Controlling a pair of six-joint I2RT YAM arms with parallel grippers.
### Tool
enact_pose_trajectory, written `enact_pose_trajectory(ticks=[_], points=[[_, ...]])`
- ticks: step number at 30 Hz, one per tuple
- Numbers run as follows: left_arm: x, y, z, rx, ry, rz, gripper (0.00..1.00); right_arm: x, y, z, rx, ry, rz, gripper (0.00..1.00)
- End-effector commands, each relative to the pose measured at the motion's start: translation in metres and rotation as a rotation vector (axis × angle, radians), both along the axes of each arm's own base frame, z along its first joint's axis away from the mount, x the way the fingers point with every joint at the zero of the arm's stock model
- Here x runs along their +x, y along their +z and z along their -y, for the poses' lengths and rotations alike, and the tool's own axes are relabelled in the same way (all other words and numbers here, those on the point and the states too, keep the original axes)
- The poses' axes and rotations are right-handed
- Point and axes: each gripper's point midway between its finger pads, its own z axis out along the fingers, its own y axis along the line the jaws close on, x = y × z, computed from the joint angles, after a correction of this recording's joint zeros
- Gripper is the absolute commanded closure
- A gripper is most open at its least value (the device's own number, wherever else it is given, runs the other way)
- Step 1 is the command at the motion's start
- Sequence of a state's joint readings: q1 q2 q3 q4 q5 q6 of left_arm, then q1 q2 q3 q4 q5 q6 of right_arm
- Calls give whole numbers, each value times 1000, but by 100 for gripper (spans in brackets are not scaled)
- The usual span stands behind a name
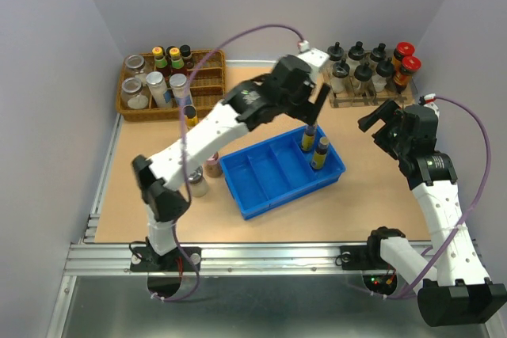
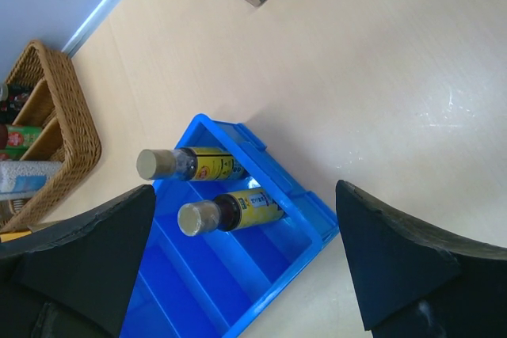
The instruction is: Organize the condiment bottles
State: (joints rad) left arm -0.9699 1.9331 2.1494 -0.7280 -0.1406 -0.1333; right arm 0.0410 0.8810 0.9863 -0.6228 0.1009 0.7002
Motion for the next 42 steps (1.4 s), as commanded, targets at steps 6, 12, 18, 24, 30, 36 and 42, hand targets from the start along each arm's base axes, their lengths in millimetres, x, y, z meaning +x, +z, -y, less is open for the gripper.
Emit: enact_pose_trajectory(ticks=[6, 12, 18, 24, 30, 36, 42], points=[[45, 21, -177, -45, 444, 7, 3, 5, 20, -6, -19, 51, 42, 0], [57, -18, -262, -36, 693, -35, 3, 9, 11, -16, -19, 124, 8, 0], [70, -35, -309, 11, 893, -29, 3, 10, 4, -27, 6, 187, -15, 0], [82, -54, -339, 18, 940, -50, 3, 9, 2, -29, 12, 198, -21, 0], [97, -75, -338, 44, 886, -90, 3, 13, 2, -31, 16, 206, -27, 0], [110, -94, -330, 76, 834, -126, 3, 13, 4, -31, 17, 202, -24, 0], [112, -106, -334, 98, 843, -145, 3, 12, 3, -30, 16, 197, -24, 0]])
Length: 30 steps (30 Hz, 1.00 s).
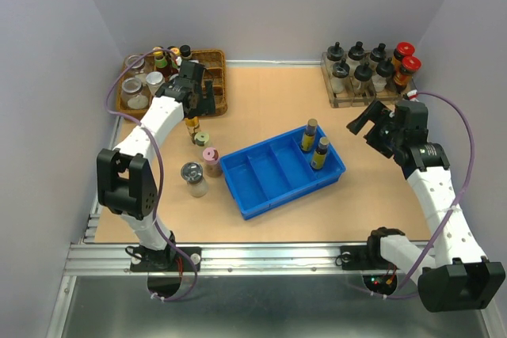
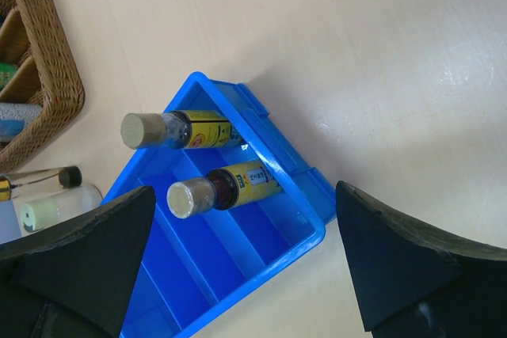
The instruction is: Organize the condiment bottles
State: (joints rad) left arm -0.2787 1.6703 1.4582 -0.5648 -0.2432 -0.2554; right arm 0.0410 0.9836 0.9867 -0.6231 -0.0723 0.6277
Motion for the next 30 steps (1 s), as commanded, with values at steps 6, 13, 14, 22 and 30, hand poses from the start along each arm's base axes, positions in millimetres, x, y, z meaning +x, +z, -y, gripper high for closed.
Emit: enact_pose_trajectory(ticks=[6, 13, 14, 22, 30], points=[[9, 10, -6, -6, -7, 40, 12, 6, 30, -1, -3, 6, 76, 0], [5, 3, -8, -2, -4, 14, 20, 6, 29, 0, -4, 2, 75, 0], [4, 3, -8, -2, -7, 13, 22, 6, 28, 0, -4, 2, 73, 0], [-3, -8, -6, -7, -18, -20, 36, 7, 27, 0, -4, -3, 70, 0], [-2, -8, -10, 7, -8, -22, 69, 7, 29, 0, -4, -5, 73, 0]])
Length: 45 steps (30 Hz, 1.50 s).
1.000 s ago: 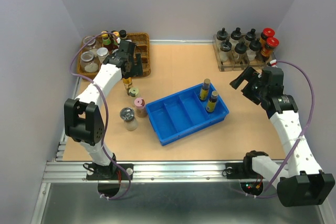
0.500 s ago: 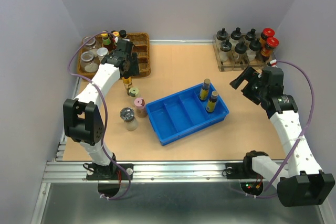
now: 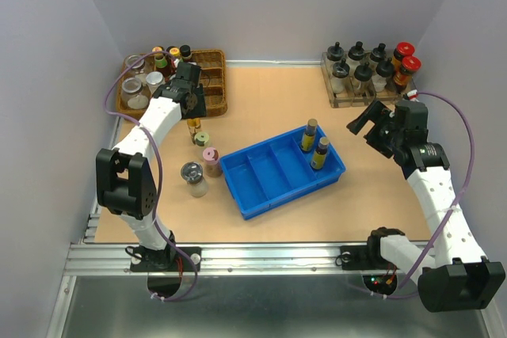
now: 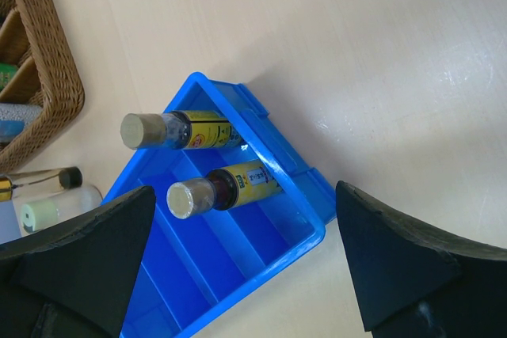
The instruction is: Organize the condiment bottles
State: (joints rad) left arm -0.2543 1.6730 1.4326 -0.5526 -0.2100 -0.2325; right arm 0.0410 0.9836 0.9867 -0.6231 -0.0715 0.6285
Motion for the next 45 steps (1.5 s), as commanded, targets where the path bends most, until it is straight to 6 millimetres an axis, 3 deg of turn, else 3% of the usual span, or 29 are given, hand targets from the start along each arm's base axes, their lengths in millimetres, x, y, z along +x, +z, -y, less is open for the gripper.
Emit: enact_pose_trajectory(ticks=[1, 2, 3, 8, 13, 17, 18, 28, 31, 39, 45], points=[[0, 3, -4, 16, 9, 6, 76, 7, 29, 0, -4, -4, 73, 0], [0, 5, -6, 20, 12, 8, 92, 8, 29, 0, -4, -6, 74, 0], [3, 11, -7, 24, 17, 23, 100, 7, 29, 1, -4, -8, 74, 0], [9, 48, 4, -27, -22, 87, 100, 8, 29, 2, -5, -15, 73, 0], [17, 99, 38, -119, -181, 203, 100, 8, 30, 3, -5, -20, 74, 0], [12, 112, 81, -127, -354, 222, 100, 10, 31, 3, -7, -26, 75, 0], [5, 119, 104, -144, -428, 232, 100, 10, 32, 4, -8, -29, 79, 0], [-38, 161, 211, -171, -800, 309, 100, 8, 32, 5, -4, -37, 81, 0], [-51, 158, 233, -162, -875, 278, 100, 8, 33, 5, -4, -40, 84, 0], [-86, 128, 283, -141, -1031, 183, 100, 7, 33, 6, -2, -47, 84, 0], [-87, 108, 294, -102, -1039, 143, 100, 6, 34, 7, -7, -53, 90, 0]])
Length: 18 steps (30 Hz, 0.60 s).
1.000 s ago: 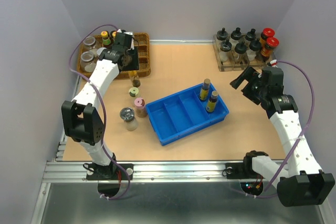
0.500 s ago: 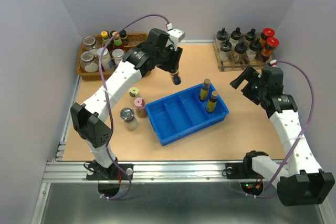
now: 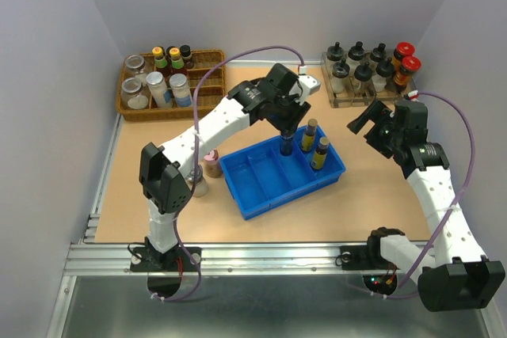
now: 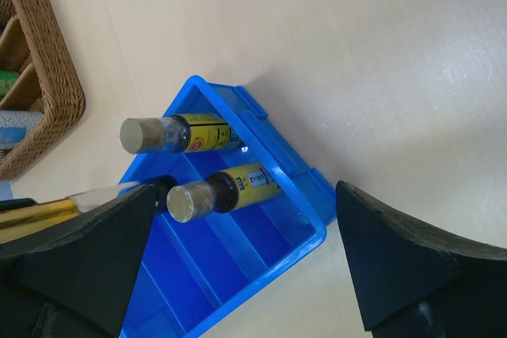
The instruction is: Organize the condiment bottles
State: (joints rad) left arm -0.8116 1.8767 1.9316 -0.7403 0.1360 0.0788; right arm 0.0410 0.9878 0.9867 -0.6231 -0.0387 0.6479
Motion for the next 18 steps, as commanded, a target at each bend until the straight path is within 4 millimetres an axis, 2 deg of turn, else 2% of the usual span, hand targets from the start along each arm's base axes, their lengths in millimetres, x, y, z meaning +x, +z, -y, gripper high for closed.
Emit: enact_pose_trajectory(ticks=[1, 8, 18], points=[[6, 30, 8, -45, -16, 78, 100, 4, 35, 2, -6, -15, 95, 0], [14, 3, 14, -7, -9, 49, 100, 4, 34, 3, -6, -16, 94, 0], [22, -15, 23, 5, -15, 46, 100, 3, 33, 4, -14, -17, 93, 0]])
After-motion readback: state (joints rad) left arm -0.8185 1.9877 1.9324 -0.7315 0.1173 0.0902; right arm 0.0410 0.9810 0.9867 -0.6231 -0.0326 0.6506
